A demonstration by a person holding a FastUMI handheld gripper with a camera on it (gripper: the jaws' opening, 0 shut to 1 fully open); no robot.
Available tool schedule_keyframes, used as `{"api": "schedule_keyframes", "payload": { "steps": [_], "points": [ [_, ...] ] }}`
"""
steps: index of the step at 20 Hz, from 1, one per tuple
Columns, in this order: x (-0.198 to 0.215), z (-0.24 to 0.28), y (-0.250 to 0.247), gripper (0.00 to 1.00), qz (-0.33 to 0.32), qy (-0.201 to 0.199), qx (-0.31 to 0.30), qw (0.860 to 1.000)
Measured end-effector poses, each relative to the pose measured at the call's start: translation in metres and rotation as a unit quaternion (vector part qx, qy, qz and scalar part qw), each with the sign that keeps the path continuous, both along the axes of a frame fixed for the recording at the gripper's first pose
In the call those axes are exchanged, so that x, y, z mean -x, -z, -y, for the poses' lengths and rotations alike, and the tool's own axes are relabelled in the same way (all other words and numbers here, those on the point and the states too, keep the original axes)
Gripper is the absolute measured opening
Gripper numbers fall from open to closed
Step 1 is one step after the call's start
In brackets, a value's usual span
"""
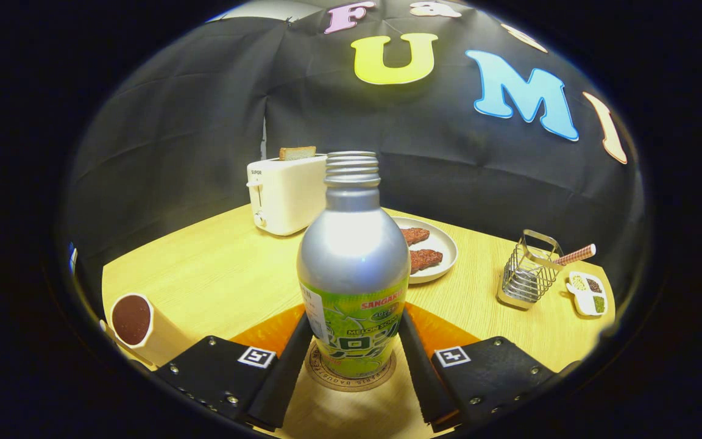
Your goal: Take the bottle from table, then pour the juice into the cup, finally place the bottle on the coaster
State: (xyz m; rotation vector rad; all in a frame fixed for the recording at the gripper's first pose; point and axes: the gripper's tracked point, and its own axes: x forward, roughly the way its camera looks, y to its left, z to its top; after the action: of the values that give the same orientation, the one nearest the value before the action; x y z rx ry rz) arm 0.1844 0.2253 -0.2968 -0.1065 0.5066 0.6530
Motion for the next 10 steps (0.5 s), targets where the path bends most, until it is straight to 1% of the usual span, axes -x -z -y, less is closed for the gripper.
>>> {"api": "schedule_keyframes", "payload": {
  "steps": [4, 6, 7, 10],
  "points": [
    [0.0045, 0.0027, 0.0041, 0.82, -0.013, 0.005, 0.000, 1.000],
    [0.0077, 0.0043, 0.0055, 0.97, -0.021, 0.010, -0.003, 1.000],
    [0.0089, 0.0046, 0.0051, 1.00, -0.021, 0.013, -0.003, 1.000],
    [0.0104, 0.0098, -0.0016, 1.00, -0.016, 0.022, 0.000, 1.000]
  ]
}}
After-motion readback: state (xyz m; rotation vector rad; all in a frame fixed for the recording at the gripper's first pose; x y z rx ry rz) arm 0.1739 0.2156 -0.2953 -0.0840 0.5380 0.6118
